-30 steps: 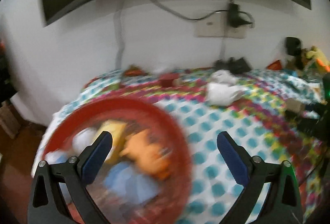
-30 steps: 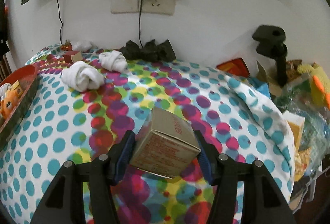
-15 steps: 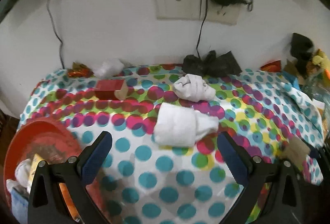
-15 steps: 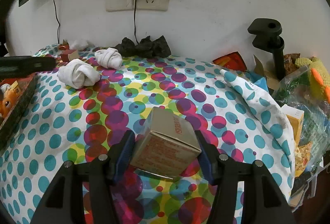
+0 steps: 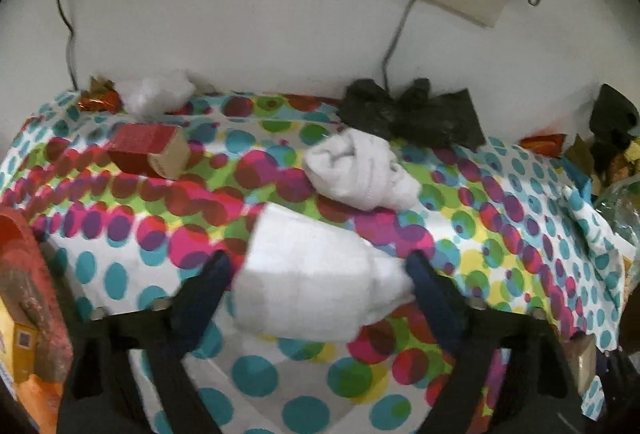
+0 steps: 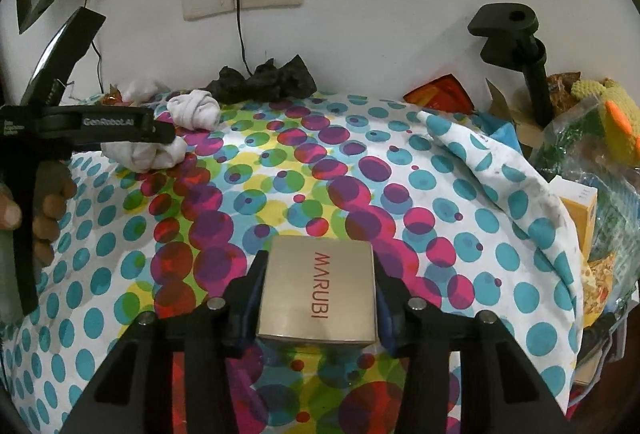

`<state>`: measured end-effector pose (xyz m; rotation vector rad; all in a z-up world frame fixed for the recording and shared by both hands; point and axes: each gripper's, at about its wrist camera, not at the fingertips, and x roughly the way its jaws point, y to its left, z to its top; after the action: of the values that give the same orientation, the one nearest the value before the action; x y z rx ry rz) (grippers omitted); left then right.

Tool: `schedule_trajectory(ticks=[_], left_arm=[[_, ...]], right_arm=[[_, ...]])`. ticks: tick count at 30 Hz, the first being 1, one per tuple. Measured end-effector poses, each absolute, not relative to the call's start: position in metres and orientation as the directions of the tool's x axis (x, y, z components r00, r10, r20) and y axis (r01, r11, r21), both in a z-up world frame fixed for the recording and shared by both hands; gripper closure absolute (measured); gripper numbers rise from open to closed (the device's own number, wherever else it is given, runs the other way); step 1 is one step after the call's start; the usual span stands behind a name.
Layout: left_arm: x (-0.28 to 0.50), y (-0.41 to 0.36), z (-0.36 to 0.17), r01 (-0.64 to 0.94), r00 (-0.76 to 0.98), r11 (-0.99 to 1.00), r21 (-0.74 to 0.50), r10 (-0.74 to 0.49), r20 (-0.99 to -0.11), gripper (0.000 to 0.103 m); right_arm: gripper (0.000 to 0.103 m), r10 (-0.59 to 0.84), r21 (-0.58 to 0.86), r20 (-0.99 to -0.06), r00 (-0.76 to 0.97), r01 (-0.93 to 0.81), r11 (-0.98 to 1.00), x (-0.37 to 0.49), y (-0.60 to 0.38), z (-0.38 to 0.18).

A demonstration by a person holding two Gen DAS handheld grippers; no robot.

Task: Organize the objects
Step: 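Grasp the white rolled sock with the left gripper, then carry the white sock into the red tray and release it with the left gripper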

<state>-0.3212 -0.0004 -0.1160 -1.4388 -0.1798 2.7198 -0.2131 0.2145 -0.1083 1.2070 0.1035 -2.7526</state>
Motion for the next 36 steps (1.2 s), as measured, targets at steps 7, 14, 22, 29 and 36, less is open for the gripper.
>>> schedule_trajectory(ticks=[7,14,22,29,36], left_arm=[[-0.31,0.013,-0.112,-0.054,-0.584,-0.997,-0.061,0.081,-0.807,0.062],[-0.293,0.016,-0.105,-0.083,-0.583,-0.995,-0.048,0.088,-0.808,0.066],[-0.261,0.016,-0.092,-0.11,-0.585,-0.994,-0.02,0.081,-0.807,0.066],[-0.231,0.012,-0.073,-0.133,-0.602,-0.991,-0.005,0.084,-0.794,0.066],[-0.2,-0.012,-0.049,-0.129,-0.622,-0.992,-0.016,0.094,-0.778,0.066]], right_arm=[[0.057,-0.098,-0.013,-0.724,-0.683,0.155,-0.988,-0.211,0.213,-0.106],[0.057,-0.098,-0.007,-0.719,-0.688,0.148,-0.989,-0.211,0.216,-0.104],[0.057,-0.095,-0.009,-0.726,-0.681,0.148,-0.989,-0.212,0.215,-0.106],[0.057,-0.097,-0.013,-0.725,-0.682,0.154,-0.988,-0.212,0.215,-0.106],[0.057,-0.11,-0.012,-0.693,-0.712,0.164,-0.986,-0.205,0.214,-0.1]])
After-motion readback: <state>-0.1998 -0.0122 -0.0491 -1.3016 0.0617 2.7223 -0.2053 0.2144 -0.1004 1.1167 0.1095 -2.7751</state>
